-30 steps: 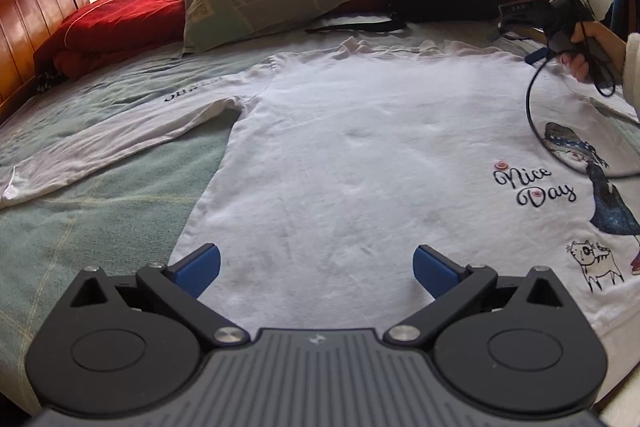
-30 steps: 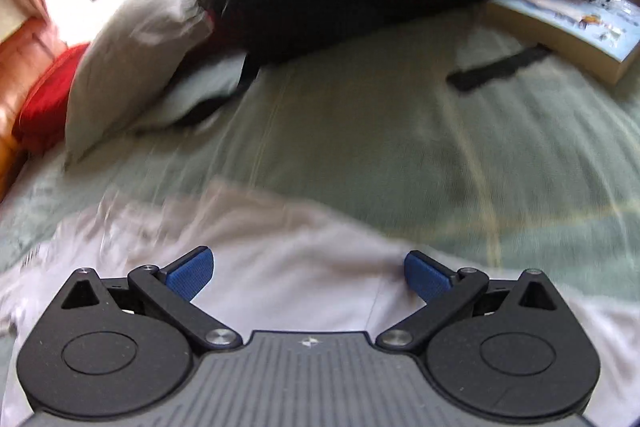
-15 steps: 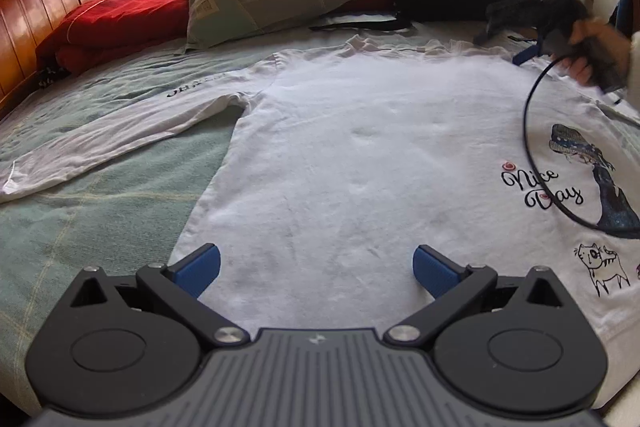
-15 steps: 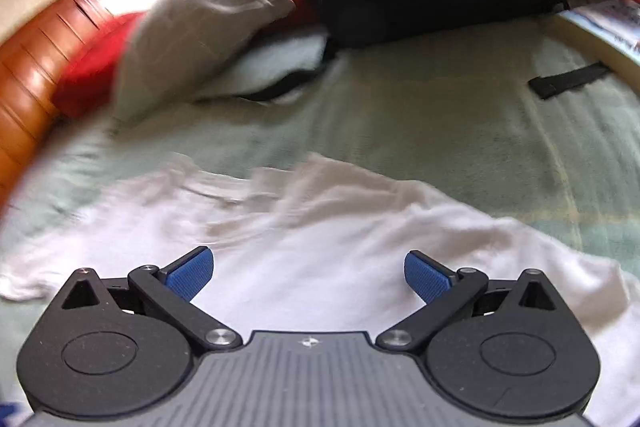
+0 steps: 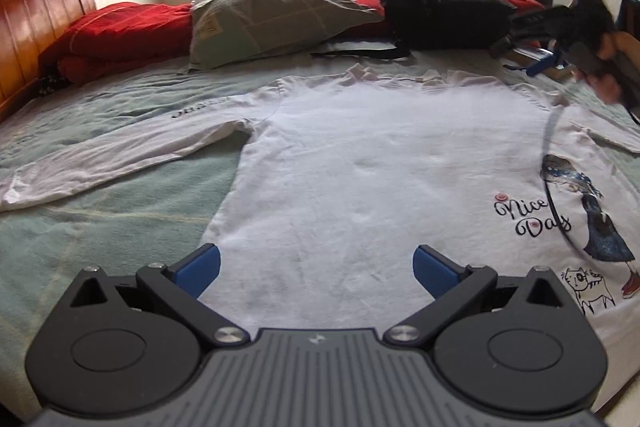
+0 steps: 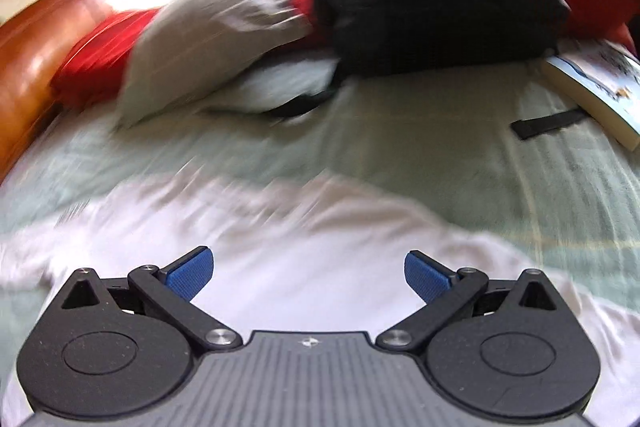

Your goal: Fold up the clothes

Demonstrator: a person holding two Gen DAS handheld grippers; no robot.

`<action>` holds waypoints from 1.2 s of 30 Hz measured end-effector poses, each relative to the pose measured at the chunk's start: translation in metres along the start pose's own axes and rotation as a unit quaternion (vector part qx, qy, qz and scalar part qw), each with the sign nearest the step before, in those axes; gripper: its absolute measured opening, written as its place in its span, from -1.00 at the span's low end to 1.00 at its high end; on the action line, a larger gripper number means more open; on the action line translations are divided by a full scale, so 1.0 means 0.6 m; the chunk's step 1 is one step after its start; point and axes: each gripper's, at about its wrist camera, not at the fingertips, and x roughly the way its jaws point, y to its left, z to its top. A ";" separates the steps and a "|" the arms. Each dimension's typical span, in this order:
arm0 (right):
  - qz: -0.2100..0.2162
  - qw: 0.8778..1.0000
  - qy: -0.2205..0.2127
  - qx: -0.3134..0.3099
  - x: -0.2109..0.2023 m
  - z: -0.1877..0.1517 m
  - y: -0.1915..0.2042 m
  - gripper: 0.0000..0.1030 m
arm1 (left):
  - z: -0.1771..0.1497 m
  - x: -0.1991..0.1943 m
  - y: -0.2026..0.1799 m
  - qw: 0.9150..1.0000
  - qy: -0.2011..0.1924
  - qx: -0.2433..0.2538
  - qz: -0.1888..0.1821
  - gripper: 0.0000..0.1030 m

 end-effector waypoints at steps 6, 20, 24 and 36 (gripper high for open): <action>-0.023 0.998 0.031 -0.044 -0.031 -0.138 0.079 1.00 | -0.019 0.027 0.009 0.999 0.022 -0.027 -0.027 0.98; -0.091 0.987 0.066 -0.118 -0.053 -0.227 0.185 1.00 | -0.028 -0.051 0.038 0.998 0.045 -0.002 -0.053 0.99; -0.065 0.990 0.036 -0.116 -0.073 -0.195 0.223 1.00 | 0.050 -0.048 0.073 0.998 0.022 -0.003 -0.055 0.99; 0.009 0.991 0.067 -0.112 0.022 -0.207 0.276 1.00 | 0.207 0.214 0.127 0.997 0.006 0.007 -0.077 0.98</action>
